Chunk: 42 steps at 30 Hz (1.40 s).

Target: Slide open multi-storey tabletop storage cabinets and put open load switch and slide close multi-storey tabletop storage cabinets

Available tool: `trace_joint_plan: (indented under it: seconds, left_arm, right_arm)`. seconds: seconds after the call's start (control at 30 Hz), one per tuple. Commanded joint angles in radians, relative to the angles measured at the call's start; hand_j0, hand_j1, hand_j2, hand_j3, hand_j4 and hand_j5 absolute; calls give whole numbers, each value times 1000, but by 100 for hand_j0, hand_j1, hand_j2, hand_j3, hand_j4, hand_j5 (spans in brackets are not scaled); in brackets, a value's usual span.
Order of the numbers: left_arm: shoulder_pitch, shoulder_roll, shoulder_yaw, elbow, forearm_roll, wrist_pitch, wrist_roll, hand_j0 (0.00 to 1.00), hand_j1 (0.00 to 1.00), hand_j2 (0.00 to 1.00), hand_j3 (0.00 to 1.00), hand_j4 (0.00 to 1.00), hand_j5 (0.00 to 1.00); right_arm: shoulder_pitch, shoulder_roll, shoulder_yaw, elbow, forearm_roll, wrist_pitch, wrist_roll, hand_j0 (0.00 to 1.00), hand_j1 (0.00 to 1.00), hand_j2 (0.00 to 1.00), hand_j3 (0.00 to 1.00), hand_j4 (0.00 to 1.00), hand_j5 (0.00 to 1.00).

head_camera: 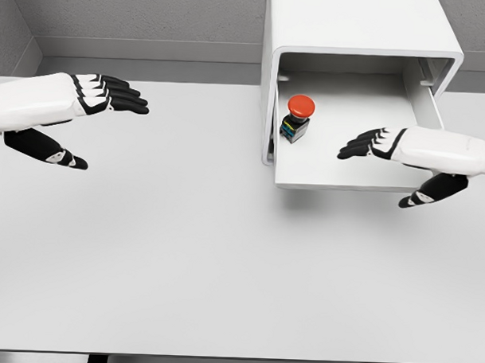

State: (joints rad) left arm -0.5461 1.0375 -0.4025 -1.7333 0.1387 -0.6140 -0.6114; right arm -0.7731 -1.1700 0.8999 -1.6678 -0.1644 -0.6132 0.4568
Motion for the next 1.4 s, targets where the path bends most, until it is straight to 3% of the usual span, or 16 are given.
trace_joint_plan:
  seconds: [0.0,0.23,0.33,0.53,0.63,0.8,0.93,1.27,1.37]
  left_arm:
    - [0,1,1,0,7,3,0,100,100,100,100,100,100]
    - [0,1,1,0,7,3,0,100,100,100,100,100,100]
    - [0,3,1,0,7,3,0,100,100,100,100,100,100]
    - [6,1,-1,0,6,3,0,100,100,100,100,100,100]
    - [8,3,1,0,6,3,0,100,100,100,100,100,100]
    - [9,3,1,-2,7,3,0,100,100,100,100,100,100]
    - [11,4,2,-2,6,3,0,100,100,100,100,100,100]
    - [11,4,4,0,6,3,0,100,100,100,100,100,100]
    - [11,6,4,0,6,3,0,100,100,100,100,100,100]
  right_arm:
    - [0,13,-2,16,6,2,0,100,100,100,100,100,100]
    - [-14,65,-6,140,49,2,0,100,100,100,100,100,100]
    - [-29,84,-6,158,51,2,0,100,100,100,100,100,100]
    - [-98,171,-6,257,63,2,-1,100,100,100,100,100,100]
    - [-94,156,-4,192,74,2,-1,100,100,100,100,100,100]
    - [-92,46,-7,82,69,2,-15,100,100,100,100,100,100]
    - [-86,-2,-7,2,69,2,-20,100,100,100,100,100,100]
    - [-11,13,7,-12,80,2,8,100,100,100,100,100,100]
    - [-15,49,5,5,117,2,11,100,100,100,100,100,100]
